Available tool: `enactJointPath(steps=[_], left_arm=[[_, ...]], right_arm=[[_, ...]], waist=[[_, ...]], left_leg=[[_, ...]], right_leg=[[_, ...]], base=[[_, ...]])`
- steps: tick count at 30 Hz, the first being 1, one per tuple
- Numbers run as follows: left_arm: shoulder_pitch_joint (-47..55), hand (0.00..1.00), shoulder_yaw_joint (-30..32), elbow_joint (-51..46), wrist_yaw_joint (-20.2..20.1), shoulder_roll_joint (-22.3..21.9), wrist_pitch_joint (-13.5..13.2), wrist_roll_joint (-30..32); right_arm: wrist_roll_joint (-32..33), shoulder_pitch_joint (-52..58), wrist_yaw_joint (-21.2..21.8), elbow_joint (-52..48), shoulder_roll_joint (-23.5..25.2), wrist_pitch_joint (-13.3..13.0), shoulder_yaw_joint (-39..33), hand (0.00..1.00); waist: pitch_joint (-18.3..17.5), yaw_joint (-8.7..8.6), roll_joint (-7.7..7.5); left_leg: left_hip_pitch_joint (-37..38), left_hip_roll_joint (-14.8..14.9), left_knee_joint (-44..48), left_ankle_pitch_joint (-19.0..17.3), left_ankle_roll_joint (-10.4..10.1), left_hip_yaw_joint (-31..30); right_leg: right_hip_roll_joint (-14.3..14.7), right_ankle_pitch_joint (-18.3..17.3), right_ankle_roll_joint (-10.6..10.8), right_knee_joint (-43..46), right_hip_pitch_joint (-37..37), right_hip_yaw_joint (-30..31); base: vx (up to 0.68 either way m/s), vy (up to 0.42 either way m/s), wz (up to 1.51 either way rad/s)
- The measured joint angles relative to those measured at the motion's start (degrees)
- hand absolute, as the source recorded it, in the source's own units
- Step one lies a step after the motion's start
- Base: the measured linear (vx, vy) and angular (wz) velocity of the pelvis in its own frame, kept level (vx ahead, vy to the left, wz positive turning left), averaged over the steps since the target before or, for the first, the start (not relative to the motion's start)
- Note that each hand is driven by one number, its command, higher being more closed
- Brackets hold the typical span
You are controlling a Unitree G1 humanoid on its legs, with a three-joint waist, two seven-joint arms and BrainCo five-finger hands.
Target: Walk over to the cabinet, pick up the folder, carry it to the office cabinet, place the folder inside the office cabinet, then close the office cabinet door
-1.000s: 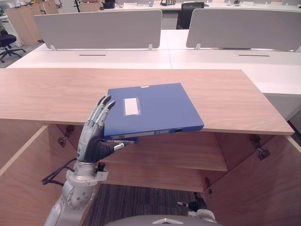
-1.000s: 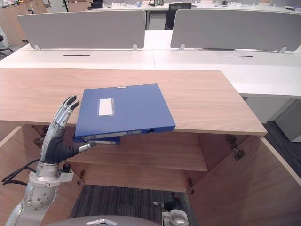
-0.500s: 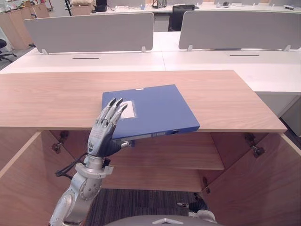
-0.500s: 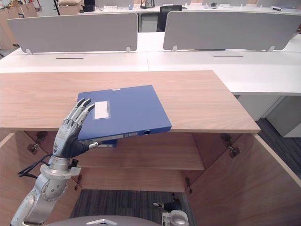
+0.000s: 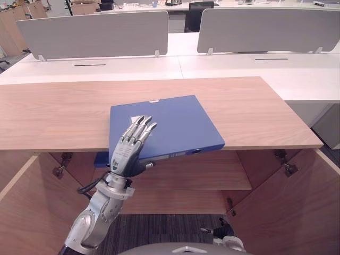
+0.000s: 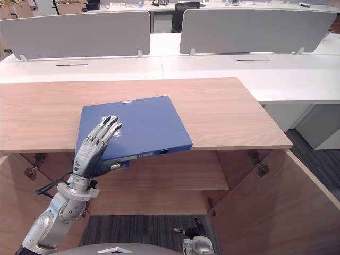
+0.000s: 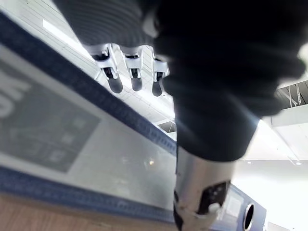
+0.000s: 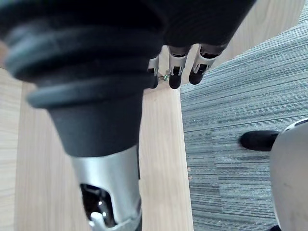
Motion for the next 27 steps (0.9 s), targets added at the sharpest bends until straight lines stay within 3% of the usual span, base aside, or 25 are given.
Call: enactJointPath(steps=[11,27], left_arm=[[0.0,0.0,-1.3,0.3,-0.6,0.0,0.2,4.2],[0.0,0.0,0.3,2.8,-0.5,-0.2,3.9,9.0]], right_arm=[[0.0,0.0,0.3,0.0,-0.1,0.0,-0.4,0.0],[0.1,0.0,1.4,0.0,-0.1,1.0,-0.5,0.0]], waist=[[-0.8,-1.11,0.51],[-1.0,-1.1,0.37]], left_leg=[[0.1,0.0,0.0,0.0,0.0,0.2],[0.8,0.0,-0.1,0.0,0.0,0.4]], right_leg=[[0.0,0.2,0.1,0.0,0.0,0.2],[0.0,0.3,0.2,0.0,0.6,0.5]], base=[[-0.05,-0.033,-0.01],[-0.02,-0.017,-0.01]])
